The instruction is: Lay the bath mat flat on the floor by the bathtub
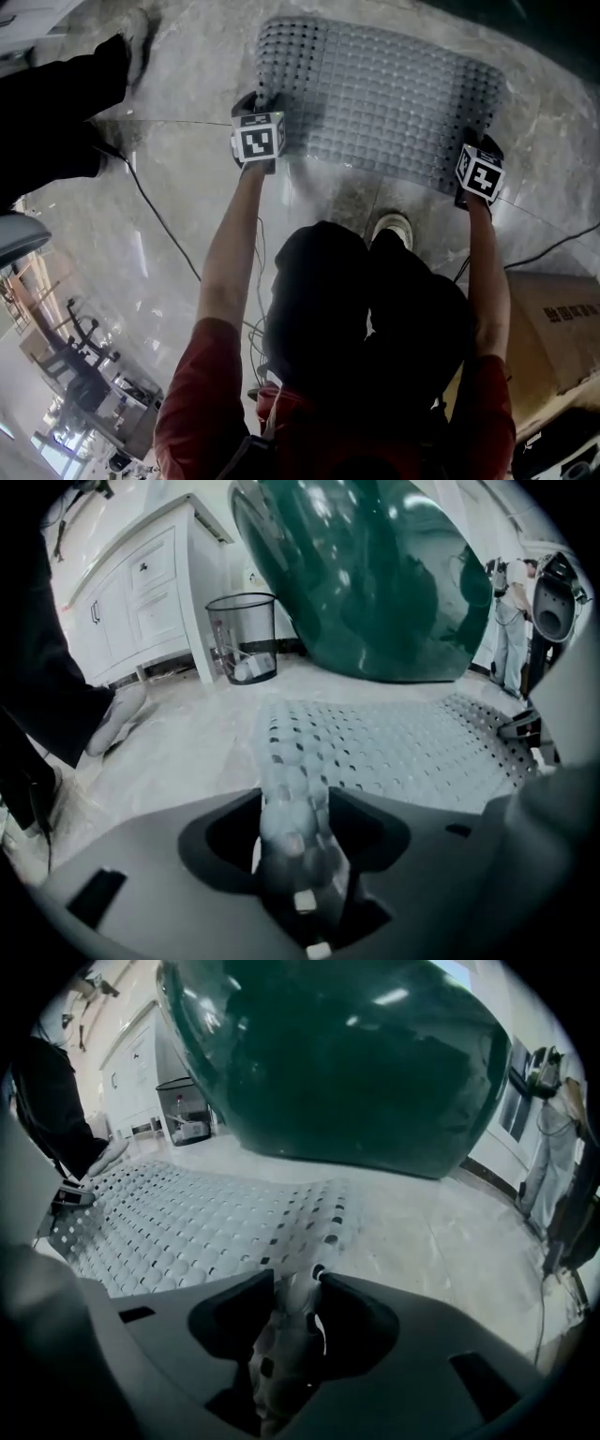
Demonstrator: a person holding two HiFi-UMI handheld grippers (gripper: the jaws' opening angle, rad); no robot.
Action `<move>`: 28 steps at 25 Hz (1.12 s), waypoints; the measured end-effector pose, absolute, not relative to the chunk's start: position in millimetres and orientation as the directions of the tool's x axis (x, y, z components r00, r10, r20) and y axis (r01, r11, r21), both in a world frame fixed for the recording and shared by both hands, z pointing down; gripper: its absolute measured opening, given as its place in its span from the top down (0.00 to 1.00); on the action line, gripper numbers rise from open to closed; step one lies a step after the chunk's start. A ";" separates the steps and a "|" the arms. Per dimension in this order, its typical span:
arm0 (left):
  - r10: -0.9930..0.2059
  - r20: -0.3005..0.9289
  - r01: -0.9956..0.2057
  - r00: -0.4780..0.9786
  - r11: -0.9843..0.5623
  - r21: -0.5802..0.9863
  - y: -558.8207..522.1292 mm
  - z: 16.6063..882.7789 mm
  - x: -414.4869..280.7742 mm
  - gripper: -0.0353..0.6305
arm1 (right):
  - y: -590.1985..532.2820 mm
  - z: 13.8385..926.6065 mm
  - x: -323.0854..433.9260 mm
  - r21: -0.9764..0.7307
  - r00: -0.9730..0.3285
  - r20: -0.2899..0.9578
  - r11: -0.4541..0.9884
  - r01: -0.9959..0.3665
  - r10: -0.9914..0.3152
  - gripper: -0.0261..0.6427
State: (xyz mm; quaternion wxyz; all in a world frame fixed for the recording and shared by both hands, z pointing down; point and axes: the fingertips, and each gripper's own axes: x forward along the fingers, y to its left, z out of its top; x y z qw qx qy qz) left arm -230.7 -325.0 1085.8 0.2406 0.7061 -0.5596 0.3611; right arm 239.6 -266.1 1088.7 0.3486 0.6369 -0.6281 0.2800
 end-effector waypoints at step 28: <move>-0.672 0.727 -0.966 0.138 -0.254 -0.052 -306.6 1068.7 -219.4 0.45 | -266.4 1050.1 212.9 0.070 0.015 0.707 0.049 -0.996 -0.707 0.48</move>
